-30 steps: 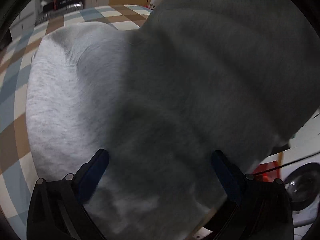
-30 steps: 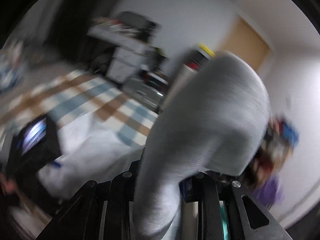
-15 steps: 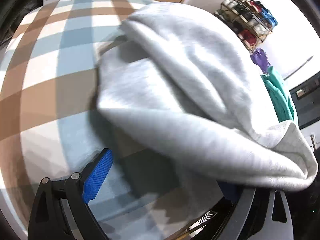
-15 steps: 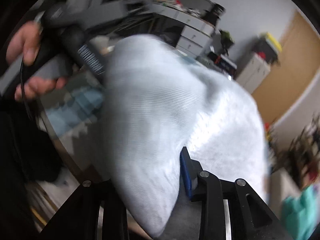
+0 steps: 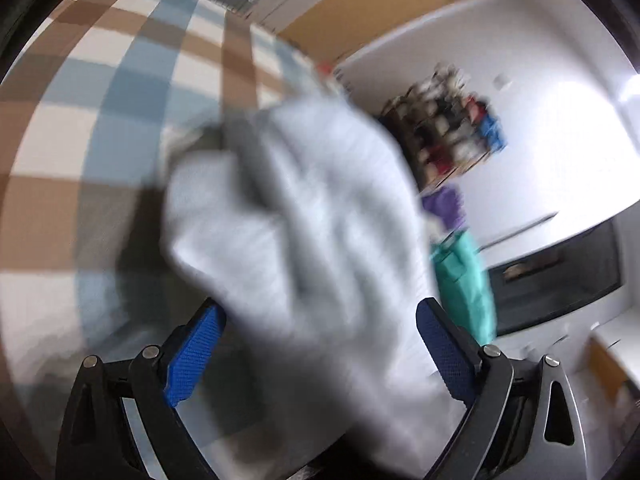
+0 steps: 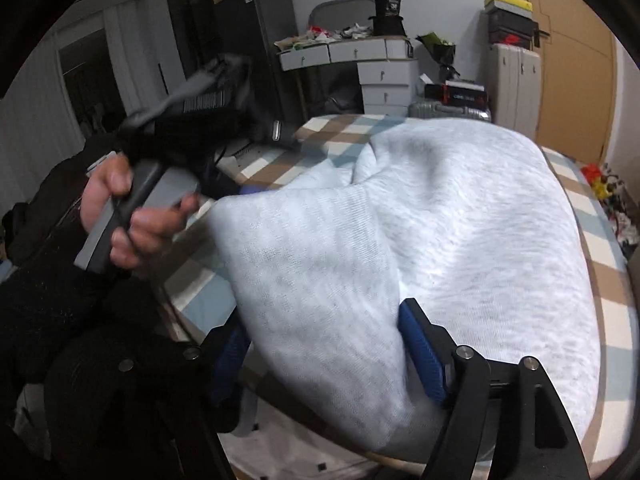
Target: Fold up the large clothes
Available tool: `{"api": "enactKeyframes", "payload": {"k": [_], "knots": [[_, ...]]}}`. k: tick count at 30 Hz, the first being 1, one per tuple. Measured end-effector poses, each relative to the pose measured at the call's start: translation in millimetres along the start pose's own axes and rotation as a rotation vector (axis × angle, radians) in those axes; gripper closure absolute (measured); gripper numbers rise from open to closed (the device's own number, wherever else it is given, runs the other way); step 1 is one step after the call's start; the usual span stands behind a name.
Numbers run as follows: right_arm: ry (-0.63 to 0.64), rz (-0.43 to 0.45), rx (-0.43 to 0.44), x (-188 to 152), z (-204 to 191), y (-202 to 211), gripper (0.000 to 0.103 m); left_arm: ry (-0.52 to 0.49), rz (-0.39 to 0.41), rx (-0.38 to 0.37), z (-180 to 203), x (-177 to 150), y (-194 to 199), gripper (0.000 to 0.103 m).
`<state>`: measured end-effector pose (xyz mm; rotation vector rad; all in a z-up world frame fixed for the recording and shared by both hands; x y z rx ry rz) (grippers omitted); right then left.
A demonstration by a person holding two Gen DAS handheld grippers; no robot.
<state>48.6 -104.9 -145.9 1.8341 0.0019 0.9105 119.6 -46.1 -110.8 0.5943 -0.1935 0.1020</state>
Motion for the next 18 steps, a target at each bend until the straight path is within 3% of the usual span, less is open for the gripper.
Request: {"api": "enactKeyframes", "payload": {"k": [3,8,14,18], "knots": [[-0.024,0.003,0.016,1,4,1,0.028,0.052,0.001,-0.105,3,19,-4,0.009],[-0.045,-0.010,0.031,-2,9,1,0.028,0.129,-0.122,-0.052,3,33,-42,0.007],[-0.089,-0.017,0.087,-3,14,1,0.028,0.036,-0.168,-0.082,52,53,-56,0.007],[-0.119,-0.022,0.108,0,23,-1,0.028,-0.080,-0.212,-0.039,80,63,-82,0.007]]}}
Point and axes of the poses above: each gripper's, at about its wrist camera, not at the fingertips, and y roughly against the way its jaws point, z to its right, x to its top, the point moved 7 cm from there along -y, roughly the way its jaws point, and after that the axes turned 11 degrees about -z, right-handed, at the moved point
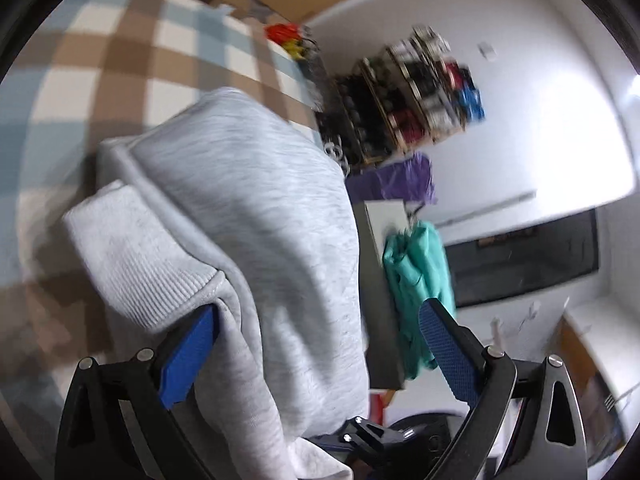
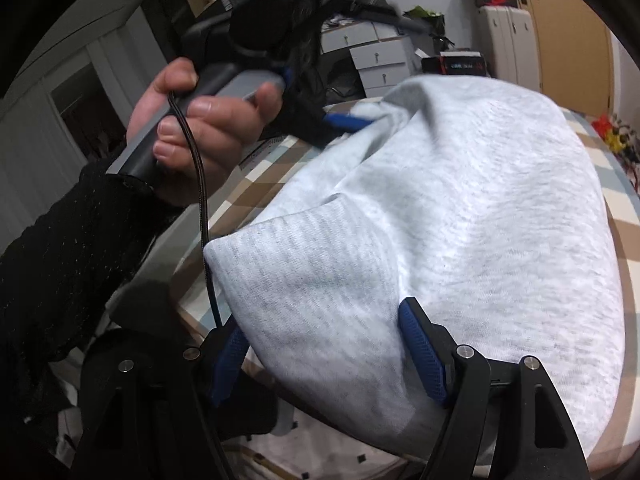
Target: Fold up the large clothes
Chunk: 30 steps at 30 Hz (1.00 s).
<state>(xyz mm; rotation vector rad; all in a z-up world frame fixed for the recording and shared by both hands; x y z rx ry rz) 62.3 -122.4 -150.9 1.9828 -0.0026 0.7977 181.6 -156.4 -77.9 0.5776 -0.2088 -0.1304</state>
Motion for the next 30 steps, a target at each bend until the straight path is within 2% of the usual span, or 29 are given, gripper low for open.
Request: {"api": "enactKeyframes", "payload": {"k": [4,6,8,11,13,15,19,20,23,24,27,30], "knots": [[-0.023,-0.005,0.002,0,7,-1,0.028,-0.166,-0.023,-0.013,10,5,-19,0.007],[-0.019,-0.008,0.000,1,6,-2,0.028,-0.186,-0.010,-0.041,-3,4,-19,0.007],[-0.009,-0.014,-0.009,2,4,-5,0.028,-0.111,-0.005,-0.056,-34,7,-17,0.007],[0.014,-0.022,-0.050,-1,-1,-10,0.028,0.039,0.019,-0.007,-79,6,-8,0.007],[0.029,-0.024,-0.066,-4,-5,-13,0.024,0.101,0.044,0.036,-101,0,4,0.007],[0.027,-0.019,-0.063,-3,-8,-14,0.020,0.121,0.068,0.028,-108,-8,22,0.007],[0.030,-0.024,-0.075,1,-13,-20,0.010,0.058,0.156,0.007,-80,-17,61,0.007],[0.030,-0.026,-0.074,3,-16,-22,0.006,0.030,0.163,0.004,-67,-20,66,0.007],[0.012,-0.031,-0.040,6,-22,-22,0.004,-0.057,0.125,0.009,-26,-26,61,0.006],[-0.008,-0.027,0.008,7,-19,-18,0.004,-0.093,0.110,0.032,-11,-27,55,0.006],[-0.117,0.042,0.235,8,-7,8,0.008,-0.214,0.098,0.069,36,-23,39,0.006],[-0.192,0.069,0.332,4,3,21,0.019,-0.324,0.051,0.071,73,-12,15,0.006]]}}
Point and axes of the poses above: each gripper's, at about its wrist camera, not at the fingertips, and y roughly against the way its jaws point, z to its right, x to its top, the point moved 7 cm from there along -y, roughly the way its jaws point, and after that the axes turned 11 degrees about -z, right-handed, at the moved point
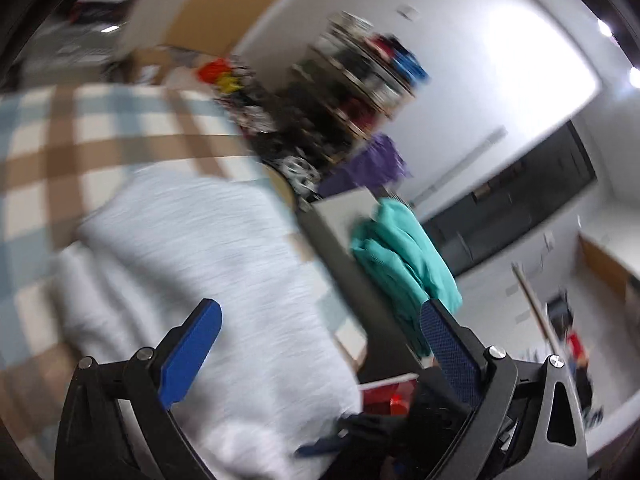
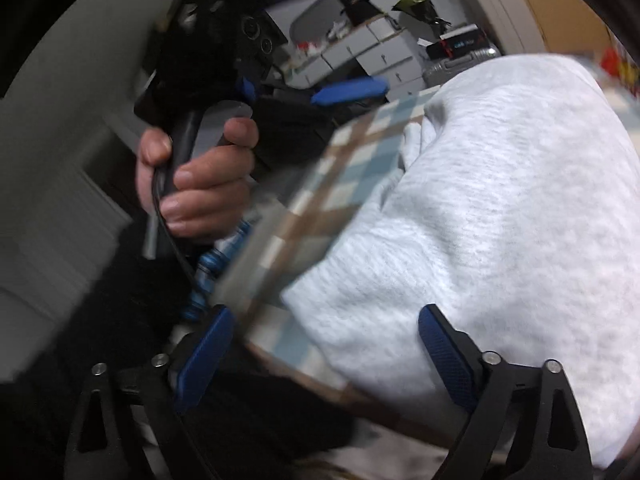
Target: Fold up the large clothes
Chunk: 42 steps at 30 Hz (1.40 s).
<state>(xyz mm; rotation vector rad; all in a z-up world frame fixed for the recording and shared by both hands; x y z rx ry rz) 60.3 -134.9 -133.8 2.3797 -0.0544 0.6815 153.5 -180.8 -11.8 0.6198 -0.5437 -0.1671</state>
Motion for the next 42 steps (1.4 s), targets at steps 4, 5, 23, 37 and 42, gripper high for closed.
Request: {"api": "enactKeyframes", "payload": {"k": [4,5,23,37,42], "knots": [[-0.093,-0.023,0.068,-9,12,5,0.051,0.044,-0.165,0.130,-25,14,-57,0.006],[-0.113,-0.023,0.087,-12,15,7,0.057,0.095,-0.205,0.161,-41,11,-68,0.006],[-0.412,0.127,0.044,-13,86,35,0.091,0.066,-0.121,0.373,-33,-48,-5,0.007],[-0.393,0.078,-0.038,-15,88,25,0.103,0.134,-0.077,0.337,-84,-115,-58,0.008],[-0.313,-0.024,-0.122,0,76,30,0.100,0.029,-0.101,0.486,-88,-123,-68,0.008]]}}
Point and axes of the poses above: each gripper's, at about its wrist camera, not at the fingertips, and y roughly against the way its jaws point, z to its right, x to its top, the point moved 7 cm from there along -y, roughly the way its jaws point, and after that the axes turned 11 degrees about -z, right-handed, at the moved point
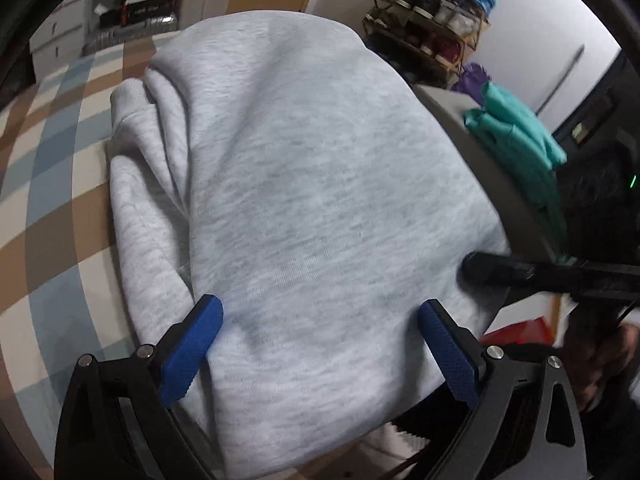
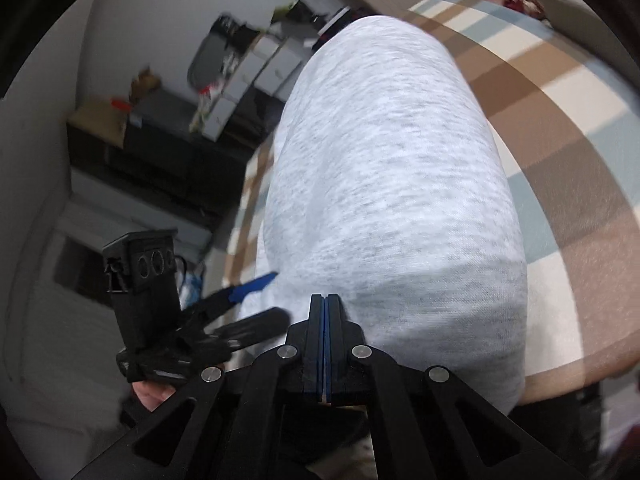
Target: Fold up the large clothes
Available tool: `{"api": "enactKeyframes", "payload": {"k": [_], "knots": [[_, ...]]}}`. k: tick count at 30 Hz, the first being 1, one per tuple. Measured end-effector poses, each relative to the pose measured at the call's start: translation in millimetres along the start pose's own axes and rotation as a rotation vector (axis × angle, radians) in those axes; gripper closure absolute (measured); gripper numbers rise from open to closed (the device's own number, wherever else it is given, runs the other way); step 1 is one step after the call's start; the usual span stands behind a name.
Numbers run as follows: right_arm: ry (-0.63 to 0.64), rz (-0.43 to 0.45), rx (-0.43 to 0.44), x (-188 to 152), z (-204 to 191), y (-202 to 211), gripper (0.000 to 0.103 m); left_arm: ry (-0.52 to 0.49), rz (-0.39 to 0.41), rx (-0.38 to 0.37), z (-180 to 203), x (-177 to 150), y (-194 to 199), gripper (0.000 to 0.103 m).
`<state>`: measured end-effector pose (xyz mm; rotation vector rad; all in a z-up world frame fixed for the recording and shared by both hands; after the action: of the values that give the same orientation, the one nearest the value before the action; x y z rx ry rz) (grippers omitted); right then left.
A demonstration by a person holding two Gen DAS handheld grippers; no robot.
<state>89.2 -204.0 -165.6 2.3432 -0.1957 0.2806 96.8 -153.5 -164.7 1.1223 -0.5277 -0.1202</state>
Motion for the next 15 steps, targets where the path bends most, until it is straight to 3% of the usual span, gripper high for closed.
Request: {"api": "enactKeyframes", "payload": {"k": [5,7,8,10,15], "knots": [[0.164,0.043,-0.208,54,-51,43,0.075,0.026,-0.005,-0.035,-4,4,8,0.008],[0.239,0.034,-0.304,78,-68,45,0.060,0.047,-0.007,-0.059,-7,-5,15,0.008],[0.273,0.020,-0.350,91,-76,39,0.057,0.056,-0.007,-0.071,-10,-11,19,0.008],[0.336,-0.025,-0.470,125,-89,16,0.057,0.080,-0.003,-0.097,-12,-10,21,0.008],[0.388,-0.207,-0.645,172,-79,-67,0.061,0.123,0.002,-0.145,-20,-11,25,0.008]]}}
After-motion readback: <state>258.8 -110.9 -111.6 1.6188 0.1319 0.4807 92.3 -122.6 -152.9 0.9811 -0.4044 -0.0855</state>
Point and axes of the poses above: each gripper's, at about its wrist camera, not at the fingertips, and y roughly against the way its jaws point, z to its right, x to its top, the point moved 7 cm from there along -y, roughly the way its jaws point, and after that the axes turned 11 degrees about -z, right-handed, at the moved point
